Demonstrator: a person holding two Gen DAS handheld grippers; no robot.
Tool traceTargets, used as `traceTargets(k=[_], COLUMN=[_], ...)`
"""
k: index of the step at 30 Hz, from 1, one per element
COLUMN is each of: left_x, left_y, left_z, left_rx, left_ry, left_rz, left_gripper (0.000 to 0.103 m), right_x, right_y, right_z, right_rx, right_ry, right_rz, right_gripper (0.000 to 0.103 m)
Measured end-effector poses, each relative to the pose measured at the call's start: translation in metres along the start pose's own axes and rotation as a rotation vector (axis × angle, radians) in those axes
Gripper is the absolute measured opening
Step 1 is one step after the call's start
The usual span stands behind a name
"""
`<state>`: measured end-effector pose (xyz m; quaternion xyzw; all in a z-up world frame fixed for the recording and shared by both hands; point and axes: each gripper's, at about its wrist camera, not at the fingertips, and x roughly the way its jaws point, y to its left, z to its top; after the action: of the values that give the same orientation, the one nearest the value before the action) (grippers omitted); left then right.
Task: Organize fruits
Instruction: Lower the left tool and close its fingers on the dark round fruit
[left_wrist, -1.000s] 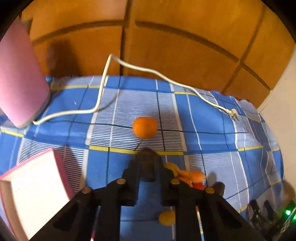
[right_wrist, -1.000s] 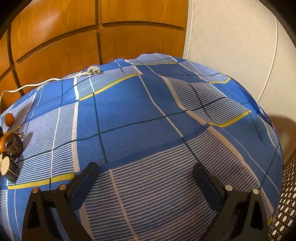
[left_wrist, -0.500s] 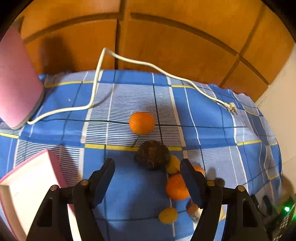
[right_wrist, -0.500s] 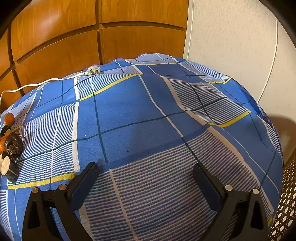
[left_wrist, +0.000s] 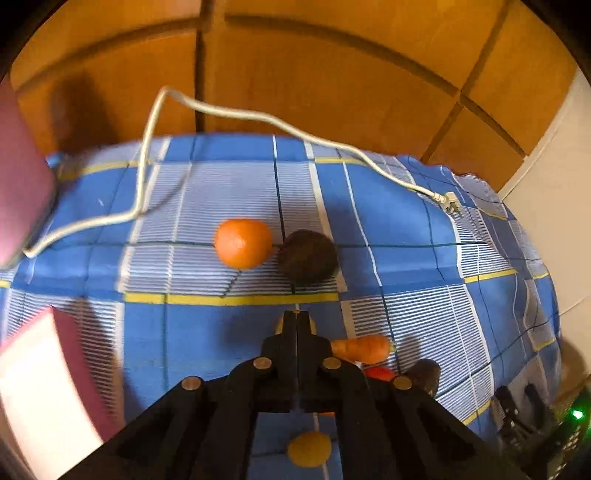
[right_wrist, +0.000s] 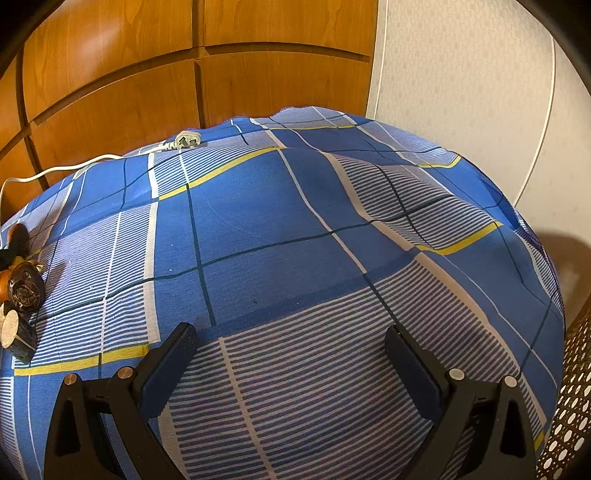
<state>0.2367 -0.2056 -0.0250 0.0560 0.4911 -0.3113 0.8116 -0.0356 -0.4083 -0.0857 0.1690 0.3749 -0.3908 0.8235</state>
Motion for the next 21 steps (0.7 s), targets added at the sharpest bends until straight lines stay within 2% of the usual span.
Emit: traceTargets(k=[2, 4, 6, 8, 10, 12, 14, 19, 21], left_x=[-0.002, -0.003, -0.004, -0.012, -0.017, -0.016, -0.012, 0.018, 0.033], left_y=[0.008, 0.016, 0.020, 0.019, 0.012, 0.001, -0.011, -0.041, -0.056], left_z=[0.000, -0.001, -0.002, -0.002, 0.002, 0.008, 0.015, 0.029, 0.033], left_rx=[-0.035, -0.072, -0.103, -0.109, -0.093, -0.076, -0.043, 0.036, 0.090], left_ry=[0.021, 0.025, 0.033, 0.009, -0.005, 0.003, -0.002, 0.039, 0.058], left_rz=[-0.013, -0.016, -0.013, -0.009, -0.043, -0.068, -0.053, -0.016, 0.023], left_gripper=[0.001, 0.005, 0.023, 0.030, 0.038, 0.057, 0.065, 0.067, 0.067], right_x=[0.000, 0.000, 0.000, 0.000, 0.000, 0.000, -0.001, -0.001, -0.001], right_y=[0.000, 0.000, 0.000, 0.000, 0.000, 0.000, 0.000, 0.000, -0.001], right_z=[0.000, 0.000, 0.000, 0.000, 0.000, 0.000, 0.000, 0.000, 0.000], right_rx=[-0.001, -0.002, -0.001, -0.002, -0.001, -0.002, -0.001, -0.001, 0.000], right_ry=[0.000, 0.000, 0.000, -0.001, 0.000, 0.000, -0.001, -0.001, -0.002], right_rz=[-0.001, -0.001, 0.000, -0.001, 0.000, -0.001, 0.000, 0.001, 0.001], right_gripper=[0.103, 0.103, 0.103, 0.103, 0.103, 0.103, 0.103, 0.103, 0.103])
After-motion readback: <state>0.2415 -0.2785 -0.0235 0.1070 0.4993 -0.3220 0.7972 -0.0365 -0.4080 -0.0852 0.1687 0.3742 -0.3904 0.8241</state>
